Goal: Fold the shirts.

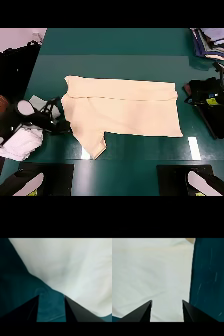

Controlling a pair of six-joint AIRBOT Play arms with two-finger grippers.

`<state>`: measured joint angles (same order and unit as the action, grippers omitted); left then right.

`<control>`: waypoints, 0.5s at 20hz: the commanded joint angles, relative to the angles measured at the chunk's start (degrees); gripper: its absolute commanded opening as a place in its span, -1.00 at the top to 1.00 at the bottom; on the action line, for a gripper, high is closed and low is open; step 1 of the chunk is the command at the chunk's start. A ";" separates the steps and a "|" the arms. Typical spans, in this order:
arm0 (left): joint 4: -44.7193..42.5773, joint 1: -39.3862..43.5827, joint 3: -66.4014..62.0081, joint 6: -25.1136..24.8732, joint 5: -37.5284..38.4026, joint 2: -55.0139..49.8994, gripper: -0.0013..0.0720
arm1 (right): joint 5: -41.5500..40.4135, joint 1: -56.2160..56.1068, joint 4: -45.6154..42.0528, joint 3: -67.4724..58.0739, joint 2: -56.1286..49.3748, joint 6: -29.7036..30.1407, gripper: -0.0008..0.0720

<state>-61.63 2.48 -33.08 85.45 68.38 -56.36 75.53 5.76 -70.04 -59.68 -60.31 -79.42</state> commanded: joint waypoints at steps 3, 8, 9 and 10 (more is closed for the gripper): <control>9.90 0.04 8.46 -0.63 -11.50 1.64 -0.04 | 0.70 0.09 1.57 1.22 3.13 0.00 -0.23; 10.27 0.02 9.01 -0.37 -16.98 1.62 0.82 | 4.94 0.46 1.99 1.44 3.72 0.00 -0.23; 10.27 0.02 8.85 -0.39 -16.76 1.62 0.90 | 5.92 1.36 2.03 2.36 3.80 0.00 -0.23; 10.23 0.02 8.70 -0.42 -16.09 1.64 0.90 | 6.82 3.04 2.03 4.31 3.91 0.00 -0.23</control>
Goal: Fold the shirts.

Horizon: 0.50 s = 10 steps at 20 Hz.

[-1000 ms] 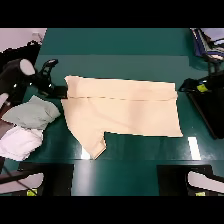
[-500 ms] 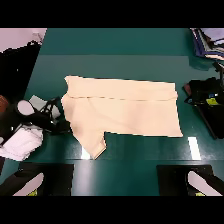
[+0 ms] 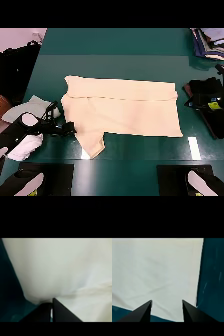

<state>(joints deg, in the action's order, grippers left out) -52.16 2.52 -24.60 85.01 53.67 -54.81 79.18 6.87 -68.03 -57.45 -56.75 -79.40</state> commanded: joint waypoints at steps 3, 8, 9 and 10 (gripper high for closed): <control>0.76 0.00 -0.92 -2.47 1.68 0.11 0.91 | 3.72 9.25 0.00 10.45 0.35 0.00 -0.23; 0.76 -0.02 -2.67 -3.98 2.73 0.11 0.90 | -0.39 20.55 5.64 23.45 0.24 2.08 -0.46; 0.74 0.00 -2.67 -4.11 2.75 0.11 0.91 | -1.53 20.85 5.57 25.33 0.11 2.08 -0.39; 0.74 0.00 -2.67 -4.11 2.78 0.11 0.91 | -2.01 20.79 5.66 26.62 -0.61 2.05 -0.31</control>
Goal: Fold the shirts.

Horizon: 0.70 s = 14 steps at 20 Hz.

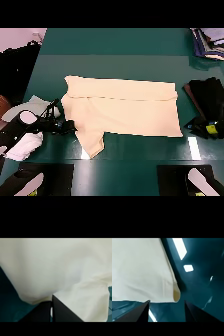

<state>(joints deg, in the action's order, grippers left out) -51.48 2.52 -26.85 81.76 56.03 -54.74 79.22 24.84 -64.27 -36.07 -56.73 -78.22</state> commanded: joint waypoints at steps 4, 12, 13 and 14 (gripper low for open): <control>0.09 -0.02 -0.42 -1.53 0.55 0.04 0.90 | -4.72 0.37 3.41 5.70 -4.57 0.87 -0.23; -4.35 0.00 -0.70 -0.50 6.16 6.56 0.91 | -3.10 -6.60 0.92 0.48 -3.37 2.84 0.93; -6.86 0.00 -0.70 1.66 8.52 9.70 0.91 | -2.05 -6.60 -0.52 0.09 -1.40 2.84 0.93; -9.79 0.00 -0.68 3.52 12.17 13.05 0.91 | -0.63 -6.54 -1.99 0.00 1.07 2.84 0.93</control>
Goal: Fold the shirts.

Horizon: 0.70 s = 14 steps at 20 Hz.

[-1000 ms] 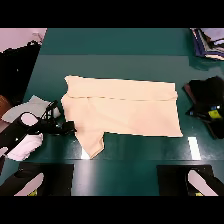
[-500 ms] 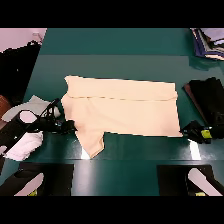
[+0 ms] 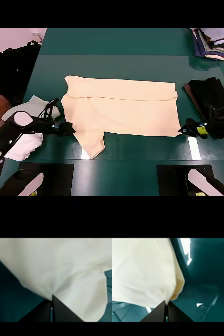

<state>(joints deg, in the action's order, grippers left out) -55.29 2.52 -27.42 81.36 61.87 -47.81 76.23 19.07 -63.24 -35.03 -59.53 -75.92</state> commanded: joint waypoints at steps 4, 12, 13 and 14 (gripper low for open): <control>-7.82 0.00 -0.09 9.44 20.57 18.32 0.91 | 11.21 1.14 -9.16 -1.05 13.79 0.48 0.94; -4.72 -0.02 -13.11 8.00 14.32 12.39 0.91 | 10.03 0.00 -6.82 -8.57 16.20 -2.14 0.94; -5.29 -0.02 -15.47 6.56 12.46 8.61 0.91 | 8.83 -1.31 -6.78 -11.17 13.40 -2.60 0.94; -5.49 -0.02 -17.90 5.07 10.34 4.33 0.91 | 7.91 -3.28 -6.80 -14.12 9.86 -2.62 0.94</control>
<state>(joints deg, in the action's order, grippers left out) -59.51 2.52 -39.53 89.89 77.52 -36.12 86.59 18.59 -70.17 -43.46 -44.71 -77.38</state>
